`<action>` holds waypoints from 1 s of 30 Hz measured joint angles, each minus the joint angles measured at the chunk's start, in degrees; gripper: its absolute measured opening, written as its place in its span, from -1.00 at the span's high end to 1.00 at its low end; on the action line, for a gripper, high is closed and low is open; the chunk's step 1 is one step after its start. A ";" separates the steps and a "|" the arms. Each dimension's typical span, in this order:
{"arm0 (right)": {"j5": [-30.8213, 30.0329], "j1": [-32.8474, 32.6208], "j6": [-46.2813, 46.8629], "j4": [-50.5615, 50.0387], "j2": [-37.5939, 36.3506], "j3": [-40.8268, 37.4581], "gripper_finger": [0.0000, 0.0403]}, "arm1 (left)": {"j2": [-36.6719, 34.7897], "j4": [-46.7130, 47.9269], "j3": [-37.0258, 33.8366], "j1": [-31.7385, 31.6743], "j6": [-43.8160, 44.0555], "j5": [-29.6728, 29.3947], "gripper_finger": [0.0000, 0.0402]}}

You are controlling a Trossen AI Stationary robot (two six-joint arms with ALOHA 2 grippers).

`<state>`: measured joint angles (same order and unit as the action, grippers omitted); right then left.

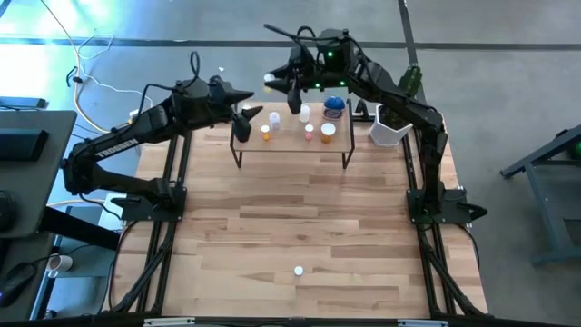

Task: Pick and place medicine bottles onto shelf by color
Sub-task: Put the yellow pill bottle on the shelf

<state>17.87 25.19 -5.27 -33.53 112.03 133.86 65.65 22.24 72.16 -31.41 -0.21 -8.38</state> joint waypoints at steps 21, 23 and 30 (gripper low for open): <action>-11.83 1.16 5.24 -7.30 1.86 -0.76 0.52 | -4.86 1.98 0.00 -1.69 -6.03 -2.48 -0.18; -11.82 1.26 5.32 -6.31 2.08 -0.72 0.52 | -4.86 1.97 0.00 -1.69 -6.66 -2.61 -0.18; -11.81 1.44 6.86 -0.65 4.60 -0.66 0.49 | -4.88 1.97 0.00 -2.27 -10.53 -4.64 -0.18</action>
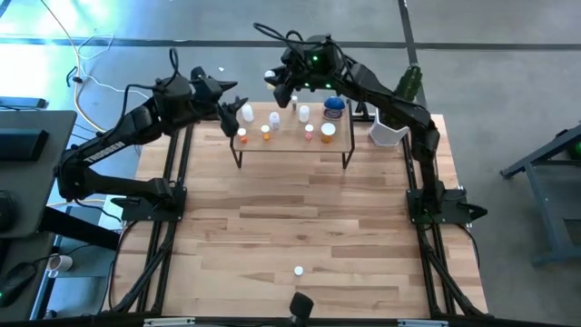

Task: Pick and place medicine bottles onto shelf by color
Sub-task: Put the yellow pill bottle on the shelf

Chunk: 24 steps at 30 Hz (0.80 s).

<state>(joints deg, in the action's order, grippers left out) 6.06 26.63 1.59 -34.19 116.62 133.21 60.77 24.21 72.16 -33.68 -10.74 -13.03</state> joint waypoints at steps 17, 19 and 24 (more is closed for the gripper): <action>-13.08 -0.38 4.98 -1.44 5.26 0.00 0.48 | -2.07 0.26 0.04 -9.07 -1.03 0.40 -0.18; -13.80 -0.78 4.58 -3.64 5.20 0.00 0.48 | -2.07 0.48 0.04 -9.58 -1.03 0.46 -0.18; -13.55 -2.39 3.69 -7.28 4.60 0.00 0.48 | -2.07 -0.10 0.04 -10.98 -0.94 4.21 -0.18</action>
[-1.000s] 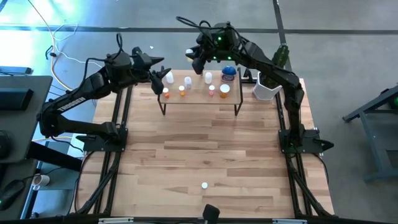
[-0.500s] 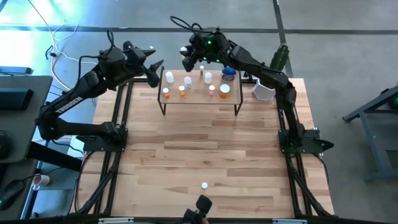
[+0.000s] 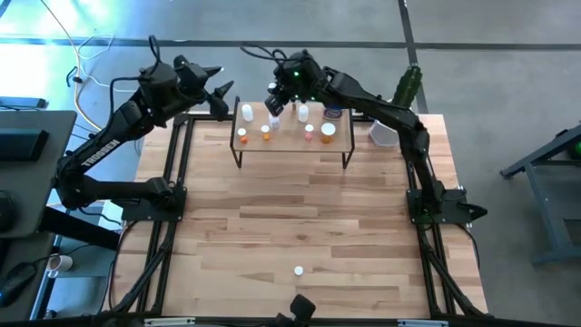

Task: Pick and place medicine bottles onto shelf by color
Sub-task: Put the yellow pill bottle on the shelf

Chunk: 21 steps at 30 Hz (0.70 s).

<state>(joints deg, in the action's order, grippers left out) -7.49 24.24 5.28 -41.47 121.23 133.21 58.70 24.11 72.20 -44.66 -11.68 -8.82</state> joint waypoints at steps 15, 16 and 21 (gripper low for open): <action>0.57 -1.49 -6.21 -10.63 -8.08 0.01 0.48 | 0.00 -0.43 0.00 -1.51 0.82 0.68 -0.18; 0.58 -1.50 -6.21 -11.85 -8.14 0.01 0.48 | 0.00 -0.43 0.00 -1.51 0.94 0.61 -0.18; 0.59 -1.52 -6.82 -14.95 -8.26 -2.23 0.48 | 0.00 -0.43 0.00 -1.51 0.96 0.55 -0.18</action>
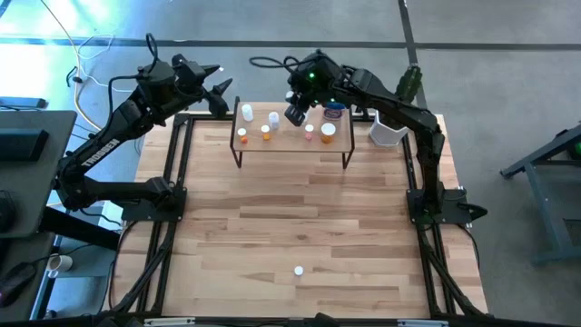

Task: Pick and place medicine bottles onto shelf by color
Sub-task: Put the yellow pill bottle on the shelf

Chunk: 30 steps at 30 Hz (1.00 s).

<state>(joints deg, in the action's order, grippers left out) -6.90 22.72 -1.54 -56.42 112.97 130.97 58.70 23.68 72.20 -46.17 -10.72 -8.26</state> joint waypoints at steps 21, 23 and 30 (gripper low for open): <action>-1.13 -0.02 5.59 29.53 -35.24 -49.50 0.48 | 0.00 0.00 0.00 0.00 0.10 -0.07 -0.18; -2.61 -0.28 5.84 31.77 -38.25 -54.22 0.48 | 0.00 0.00 0.00 0.04 0.26 -0.05 -0.18; -9.89 -1.87 8.94 43.12 -47.08 -69.10 0.48 | 0.00 0.02 0.00 0.07 0.22 -0.04 -0.18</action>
<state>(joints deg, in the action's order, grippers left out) -16.78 20.85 7.39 -13.30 65.89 61.88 58.70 23.70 72.20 -46.11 -10.50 -8.31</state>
